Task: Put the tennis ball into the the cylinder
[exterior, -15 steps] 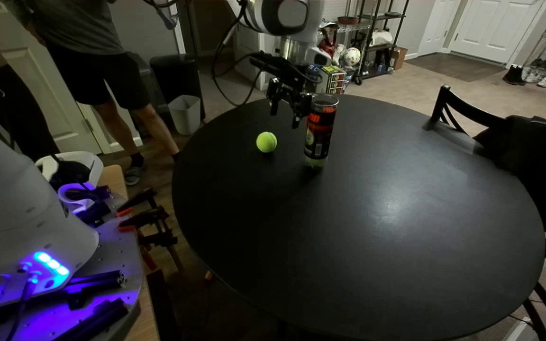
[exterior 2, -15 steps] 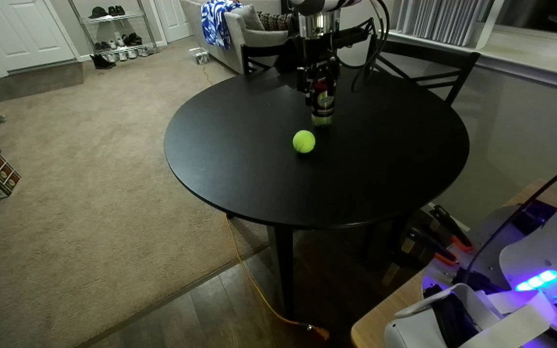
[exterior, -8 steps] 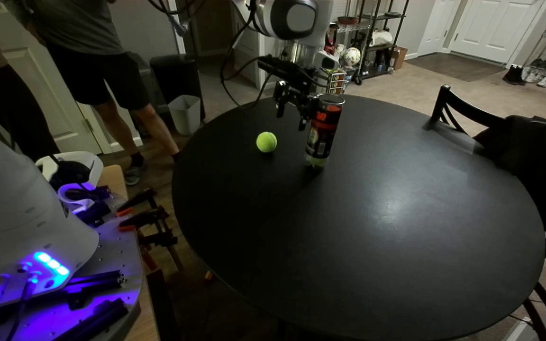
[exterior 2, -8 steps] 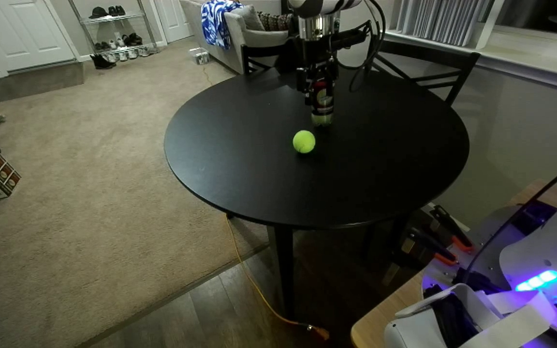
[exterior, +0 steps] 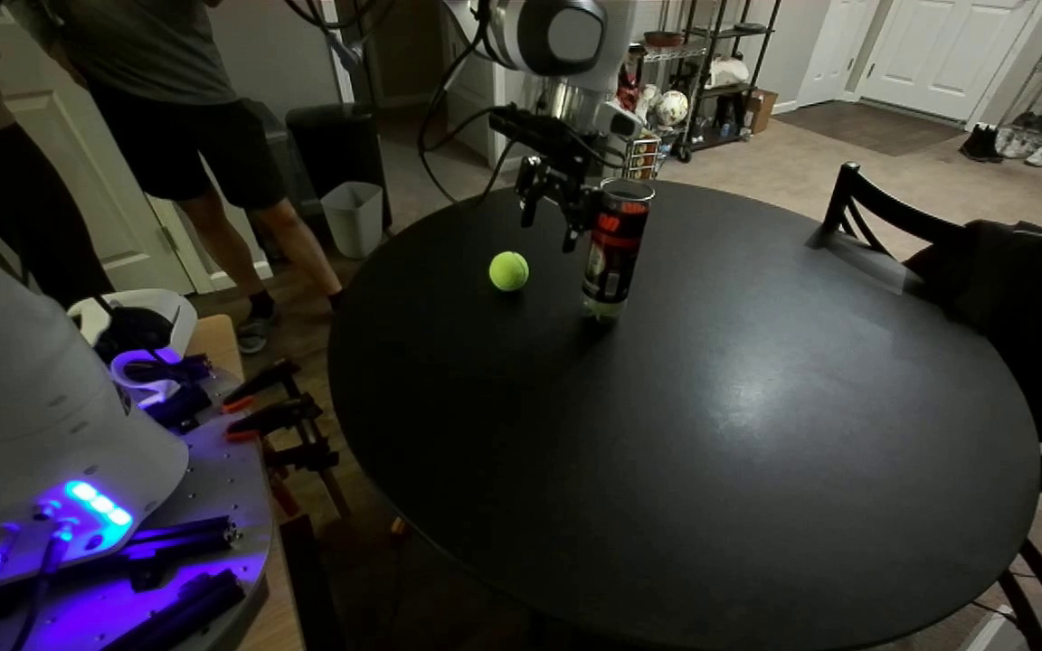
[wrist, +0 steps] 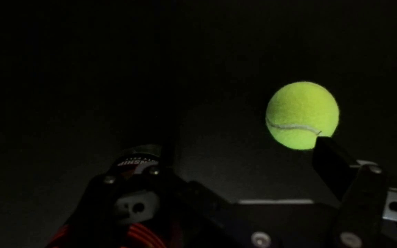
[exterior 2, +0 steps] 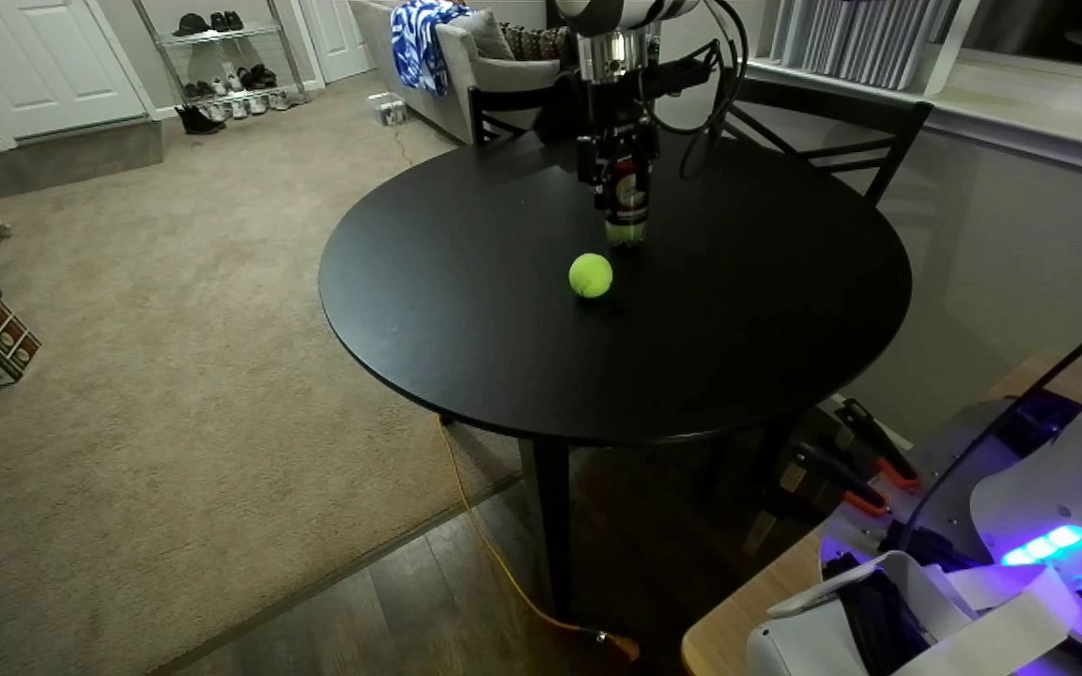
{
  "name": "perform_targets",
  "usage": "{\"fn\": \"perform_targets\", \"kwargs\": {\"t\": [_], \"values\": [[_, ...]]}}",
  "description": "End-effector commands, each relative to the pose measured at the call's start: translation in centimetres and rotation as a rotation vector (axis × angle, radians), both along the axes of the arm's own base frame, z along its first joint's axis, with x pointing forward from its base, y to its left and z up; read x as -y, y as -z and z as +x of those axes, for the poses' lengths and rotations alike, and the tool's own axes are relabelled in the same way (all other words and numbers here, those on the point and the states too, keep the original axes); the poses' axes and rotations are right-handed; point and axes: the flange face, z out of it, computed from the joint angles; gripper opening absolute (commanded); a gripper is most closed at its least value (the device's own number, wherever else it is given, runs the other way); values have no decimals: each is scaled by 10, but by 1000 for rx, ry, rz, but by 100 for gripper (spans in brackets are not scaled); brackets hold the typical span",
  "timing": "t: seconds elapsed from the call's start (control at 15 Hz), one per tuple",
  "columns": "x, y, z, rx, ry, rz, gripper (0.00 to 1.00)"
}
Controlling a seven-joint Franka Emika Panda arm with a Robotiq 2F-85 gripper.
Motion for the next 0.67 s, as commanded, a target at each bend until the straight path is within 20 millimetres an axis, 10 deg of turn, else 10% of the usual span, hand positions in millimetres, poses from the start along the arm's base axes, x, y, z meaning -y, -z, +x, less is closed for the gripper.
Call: {"fn": "perform_targets", "kwargs": {"t": [0.0,0.6], "values": [[-7,-2,-2,-39,-24,-8,100],[-43,-1,-18,-70,-63,-45,100]]}}
